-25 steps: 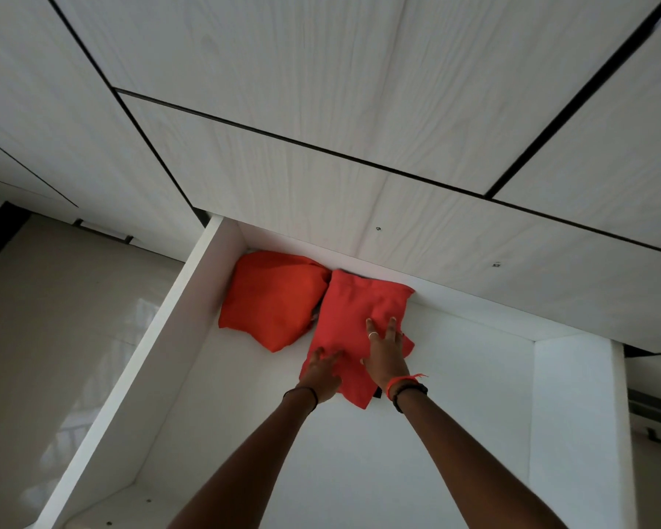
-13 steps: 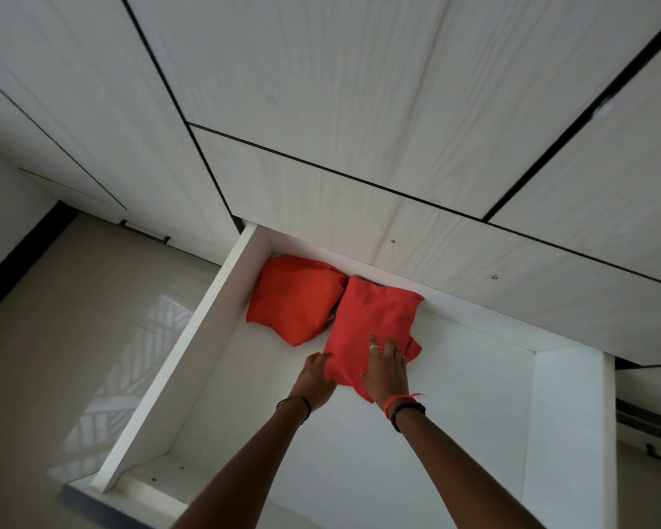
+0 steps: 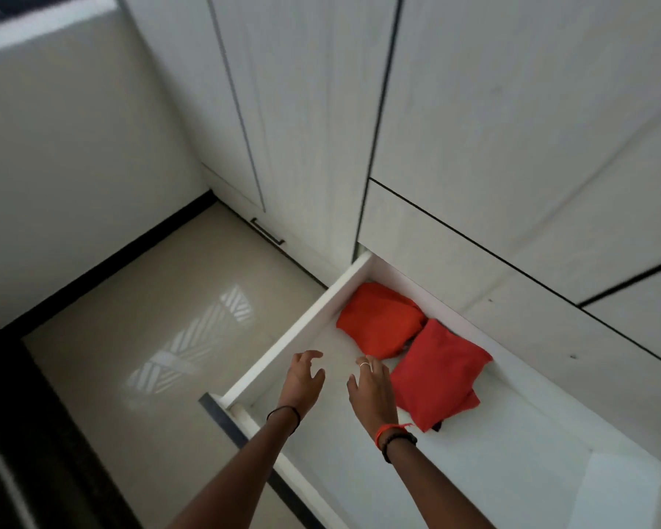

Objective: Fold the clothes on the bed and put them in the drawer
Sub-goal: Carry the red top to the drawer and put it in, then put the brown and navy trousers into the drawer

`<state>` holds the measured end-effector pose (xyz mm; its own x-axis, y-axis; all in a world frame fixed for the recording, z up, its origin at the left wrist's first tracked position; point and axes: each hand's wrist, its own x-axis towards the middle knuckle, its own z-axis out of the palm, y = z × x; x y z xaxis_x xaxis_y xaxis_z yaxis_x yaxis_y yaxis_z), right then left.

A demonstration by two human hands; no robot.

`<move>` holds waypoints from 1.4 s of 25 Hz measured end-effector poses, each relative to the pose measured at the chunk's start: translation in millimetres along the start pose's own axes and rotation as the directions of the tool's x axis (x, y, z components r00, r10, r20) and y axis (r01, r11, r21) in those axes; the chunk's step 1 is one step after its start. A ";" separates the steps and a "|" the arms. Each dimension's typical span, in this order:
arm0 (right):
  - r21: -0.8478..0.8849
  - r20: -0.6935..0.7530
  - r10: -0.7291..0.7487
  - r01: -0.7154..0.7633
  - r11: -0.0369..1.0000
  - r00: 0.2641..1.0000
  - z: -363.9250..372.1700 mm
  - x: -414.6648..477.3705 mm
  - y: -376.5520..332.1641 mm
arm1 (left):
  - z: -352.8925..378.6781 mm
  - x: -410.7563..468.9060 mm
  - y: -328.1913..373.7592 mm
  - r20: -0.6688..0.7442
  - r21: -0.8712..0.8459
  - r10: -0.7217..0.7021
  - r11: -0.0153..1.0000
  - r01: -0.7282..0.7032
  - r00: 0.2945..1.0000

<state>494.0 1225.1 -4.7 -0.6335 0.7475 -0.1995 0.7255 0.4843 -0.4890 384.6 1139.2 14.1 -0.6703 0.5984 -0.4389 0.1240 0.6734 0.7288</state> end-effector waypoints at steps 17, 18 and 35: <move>0.003 0.141 -0.516 0.521 0.853 0.845 125.2 -139.0 -352.8 | -301.2 -201.4 -227.8 -0.509 -0.451 -0.387 0.881 0.144 0.769; 0.001 0.165 -0.533 0.540 0.842 0.830 137.4 -151.9 -371.4 | -316.0 -216.4 -246.9 -0.519 -0.479 -0.420 0.864 0.154 0.745; 0.153 0.619 -0.618 0.697 0.700 0.485 313.4 -346.0 -574.8 | -425.2 -415.9 -492.6 -0.532 -0.779 -0.790 0.598 0.188 0.304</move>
<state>211.9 545.6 79.3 -0.9218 -0.2182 -0.3203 0.0251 0.7911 -0.6112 291.3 374.0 61.0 -0.6914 -0.5810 -0.4294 -0.6223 0.1769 0.7626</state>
